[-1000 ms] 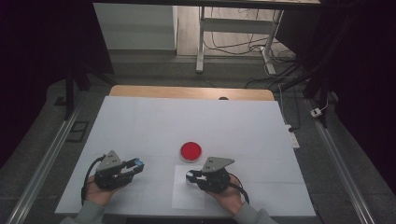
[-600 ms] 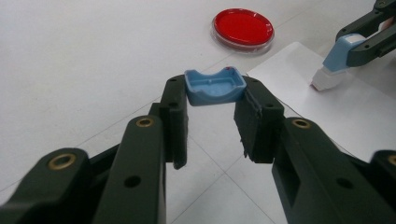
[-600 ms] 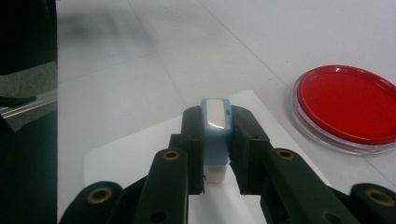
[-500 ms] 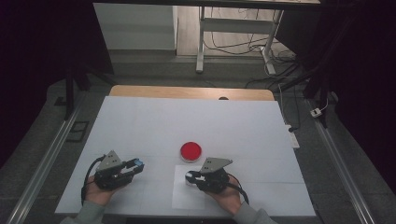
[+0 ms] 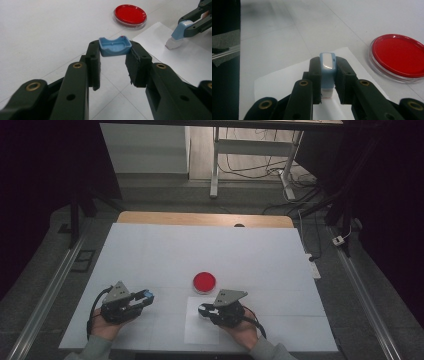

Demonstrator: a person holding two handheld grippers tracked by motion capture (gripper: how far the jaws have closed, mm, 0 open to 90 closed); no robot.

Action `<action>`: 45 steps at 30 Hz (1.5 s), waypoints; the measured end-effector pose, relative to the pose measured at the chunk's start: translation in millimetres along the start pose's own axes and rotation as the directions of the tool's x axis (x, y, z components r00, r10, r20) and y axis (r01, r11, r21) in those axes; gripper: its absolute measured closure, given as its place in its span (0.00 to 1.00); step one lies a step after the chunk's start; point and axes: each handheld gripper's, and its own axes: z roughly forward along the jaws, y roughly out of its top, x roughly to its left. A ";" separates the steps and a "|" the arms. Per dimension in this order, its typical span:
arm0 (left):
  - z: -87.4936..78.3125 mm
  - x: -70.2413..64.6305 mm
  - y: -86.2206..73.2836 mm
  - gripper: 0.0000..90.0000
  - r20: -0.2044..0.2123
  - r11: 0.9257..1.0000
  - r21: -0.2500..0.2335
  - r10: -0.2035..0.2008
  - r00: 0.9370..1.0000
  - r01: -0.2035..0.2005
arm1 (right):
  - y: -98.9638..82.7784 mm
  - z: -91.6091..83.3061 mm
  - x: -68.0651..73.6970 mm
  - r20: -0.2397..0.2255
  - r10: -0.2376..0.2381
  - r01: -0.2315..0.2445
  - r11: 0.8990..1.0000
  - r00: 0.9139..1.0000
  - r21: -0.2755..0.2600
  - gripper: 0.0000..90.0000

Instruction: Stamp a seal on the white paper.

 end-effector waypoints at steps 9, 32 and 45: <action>-0.1 -0.2 0.2 0.72 0.000 1.000 -0.001 -0.001 1.000 0.001 | -0.6 -0.4 -0.9 -0.002 0.010 -0.010 1.000 1.000 0.012 0.84; -0.1 -1.4 0.2 0.72 -0.001 1.000 0.000 -0.002 1.000 0.002 | 2.3 2.8 6.1 0.029 -0.036 0.034 0.996 0.999 0.078 0.85; -1.1 -2.0 0.6 0.72 -0.003 1.000 -0.004 -0.003 1.000 0.003 | 1.1 2.7 6.9 0.036 -0.034 0.031 0.997 0.999 0.076 0.85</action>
